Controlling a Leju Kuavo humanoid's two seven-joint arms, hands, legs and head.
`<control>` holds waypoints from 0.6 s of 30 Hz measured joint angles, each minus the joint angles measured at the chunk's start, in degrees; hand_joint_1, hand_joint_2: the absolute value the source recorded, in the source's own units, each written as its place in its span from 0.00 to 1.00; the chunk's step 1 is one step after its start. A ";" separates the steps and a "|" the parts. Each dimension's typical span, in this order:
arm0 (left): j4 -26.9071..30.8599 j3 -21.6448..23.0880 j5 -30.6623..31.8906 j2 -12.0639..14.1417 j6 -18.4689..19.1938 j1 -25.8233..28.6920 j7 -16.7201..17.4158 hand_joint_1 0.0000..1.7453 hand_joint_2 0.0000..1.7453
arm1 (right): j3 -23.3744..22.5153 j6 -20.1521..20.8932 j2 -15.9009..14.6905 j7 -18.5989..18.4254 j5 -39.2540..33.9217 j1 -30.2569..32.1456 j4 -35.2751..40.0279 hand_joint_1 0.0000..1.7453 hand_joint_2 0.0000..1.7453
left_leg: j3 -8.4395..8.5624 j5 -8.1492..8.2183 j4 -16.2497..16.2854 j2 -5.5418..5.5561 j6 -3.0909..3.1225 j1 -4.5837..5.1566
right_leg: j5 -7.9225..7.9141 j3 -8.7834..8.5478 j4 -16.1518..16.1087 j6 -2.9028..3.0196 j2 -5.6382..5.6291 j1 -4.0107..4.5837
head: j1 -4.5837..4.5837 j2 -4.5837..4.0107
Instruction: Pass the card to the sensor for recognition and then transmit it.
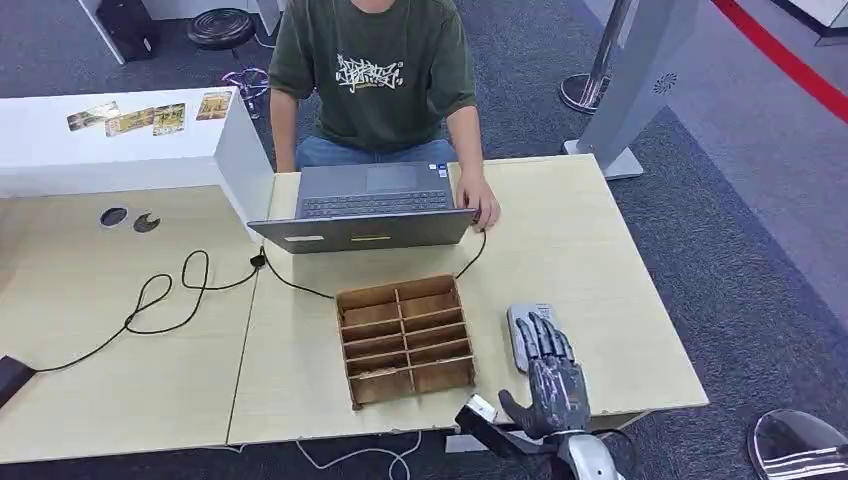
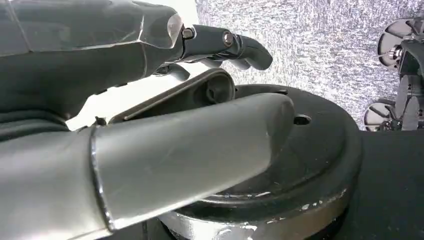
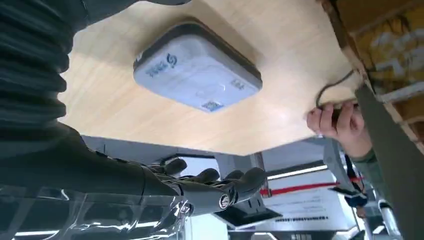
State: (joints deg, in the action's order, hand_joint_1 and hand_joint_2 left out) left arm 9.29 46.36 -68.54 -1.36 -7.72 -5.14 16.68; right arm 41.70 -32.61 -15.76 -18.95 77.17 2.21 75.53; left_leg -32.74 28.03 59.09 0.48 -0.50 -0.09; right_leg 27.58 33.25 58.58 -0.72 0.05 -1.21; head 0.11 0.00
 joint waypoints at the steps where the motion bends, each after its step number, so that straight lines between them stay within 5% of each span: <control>1: 0.00 0.00 -0.16 0.00 -0.02 0.02 -0.02 0.00 0.00 | 0.00 -0.02 -0.44 -0.24 0.27 0.26 0.97 0.00 1.00 | 0.00 0.00 0.00 0.00 0.00 0.00 | 0.00 0.00 0.00 0.00 0.00 0.00 | 0.00 0.02; 18: 0.00 -0.02 -1.51 0.02 -0.46 0.06 -0.39 0.00 0.00 | 1.36 3.21 -6.08 1.03 -3.63 2.90 12.88 0.00 1.00 | -0.01 0.00 0.00 0.00 0.00 0.00 | 0.00 0.00 0.00 0.00 0.00 0.00 | 0.02 0.02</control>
State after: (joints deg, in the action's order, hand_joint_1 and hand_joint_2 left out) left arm 9.29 46.34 -70.05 -1.33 -8.17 -5.08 16.28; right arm 43.06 -29.40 -21.84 -17.92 73.55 5.12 88.41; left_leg -32.76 28.03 59.09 0.48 -0.50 -0.09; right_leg 27.58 33.25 58.58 -0.72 0.05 -1.20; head 0.13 0.02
